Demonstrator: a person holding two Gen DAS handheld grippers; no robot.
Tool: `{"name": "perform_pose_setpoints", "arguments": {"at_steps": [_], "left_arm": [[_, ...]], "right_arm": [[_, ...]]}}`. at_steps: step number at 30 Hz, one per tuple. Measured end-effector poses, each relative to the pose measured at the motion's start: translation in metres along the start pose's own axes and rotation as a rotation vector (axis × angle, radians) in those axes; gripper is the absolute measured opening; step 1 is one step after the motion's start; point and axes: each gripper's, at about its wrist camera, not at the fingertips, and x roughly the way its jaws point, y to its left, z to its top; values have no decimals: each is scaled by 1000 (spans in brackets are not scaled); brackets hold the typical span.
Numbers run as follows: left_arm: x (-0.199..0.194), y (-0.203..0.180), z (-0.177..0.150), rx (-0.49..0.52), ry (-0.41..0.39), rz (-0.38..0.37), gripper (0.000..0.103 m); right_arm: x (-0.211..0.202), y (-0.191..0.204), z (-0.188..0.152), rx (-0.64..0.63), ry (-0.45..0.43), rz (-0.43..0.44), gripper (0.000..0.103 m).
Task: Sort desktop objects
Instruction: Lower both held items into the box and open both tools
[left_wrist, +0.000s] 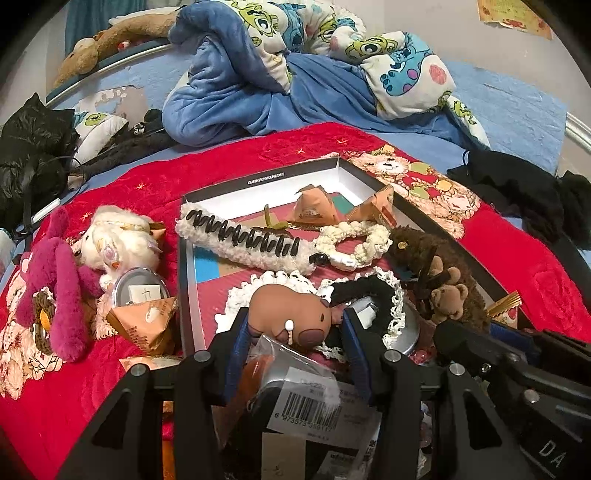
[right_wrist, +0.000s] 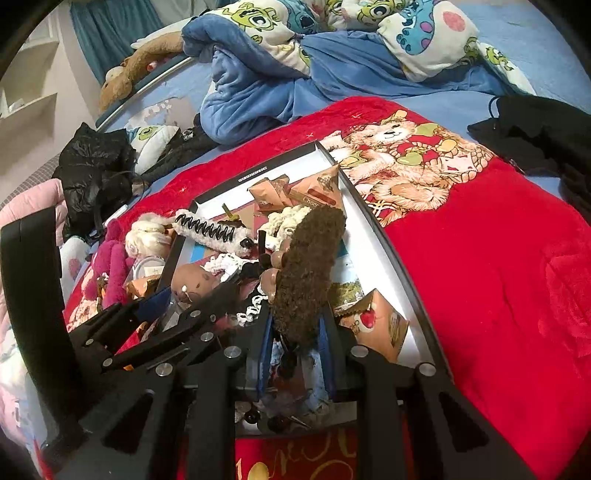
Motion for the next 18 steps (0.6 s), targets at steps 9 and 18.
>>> {"name": "perform_pose_setpoints", "arguments": {"at_steps": [9,18], "left_arm": [[0,1,0,-9,4,-12,50],[-6,4,-1,-18,1,-5,50]], "right_arm": [[1,1,0,-2,-1,-1,23],[0,2,1,-1,-8,0,24]]}}
